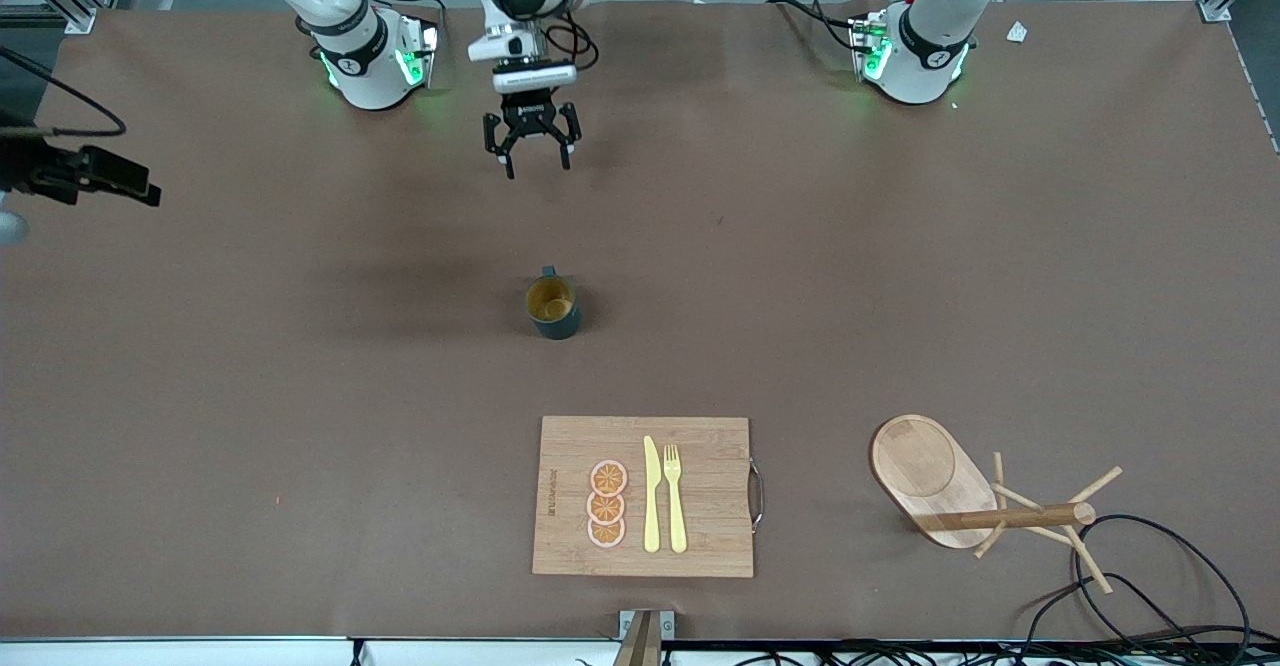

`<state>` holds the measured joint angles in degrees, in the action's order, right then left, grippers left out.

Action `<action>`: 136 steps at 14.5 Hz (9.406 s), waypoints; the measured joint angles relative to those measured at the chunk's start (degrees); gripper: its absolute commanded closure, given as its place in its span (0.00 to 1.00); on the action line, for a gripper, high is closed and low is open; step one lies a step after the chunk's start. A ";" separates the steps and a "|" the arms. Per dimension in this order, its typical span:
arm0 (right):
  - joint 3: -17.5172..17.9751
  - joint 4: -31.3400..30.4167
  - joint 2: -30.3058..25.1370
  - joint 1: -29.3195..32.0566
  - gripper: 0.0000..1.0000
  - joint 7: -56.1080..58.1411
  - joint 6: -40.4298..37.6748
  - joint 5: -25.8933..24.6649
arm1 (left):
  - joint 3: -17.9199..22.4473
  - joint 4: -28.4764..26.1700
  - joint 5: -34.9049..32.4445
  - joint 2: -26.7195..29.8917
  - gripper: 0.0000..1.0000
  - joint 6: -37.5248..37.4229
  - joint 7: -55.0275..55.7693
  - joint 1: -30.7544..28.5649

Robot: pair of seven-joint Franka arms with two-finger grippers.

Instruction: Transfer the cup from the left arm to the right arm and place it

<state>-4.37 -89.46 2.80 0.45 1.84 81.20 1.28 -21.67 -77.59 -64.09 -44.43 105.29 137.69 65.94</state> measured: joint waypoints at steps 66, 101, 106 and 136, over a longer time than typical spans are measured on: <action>-0.68 -33.26 8.91 -19.64 0.99 16.84 50.31 3.99 | 18.39 -17.28 64.74 52.18 0.00 -17.79 -131.93 -61.47; -0.76 -42.09 9.85 4.76 0.01 41.88 55.75 -0.03 | 18.85 -17.23 64.74 52.07 0.00 -18.87 -131.89 -61.94; -0.73 -42.11 9.84 4.76 0.00 41.86 55.76 -0.07 | 18.87 -17.34 64.74 52.03 0.00 -18.88 -131.87 -61.94; 0.17 -1.96 3.52 1.82 0.00 8.48 4.30 -0.09 | 18.94 -17.23 64.74 51.97 0.00 -18.88 -131.85 -62.35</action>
<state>-4.21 -91.42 6.32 2.27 10.32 85.50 1.19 -2.73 -94.83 0.65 7.54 86.42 5.84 3.59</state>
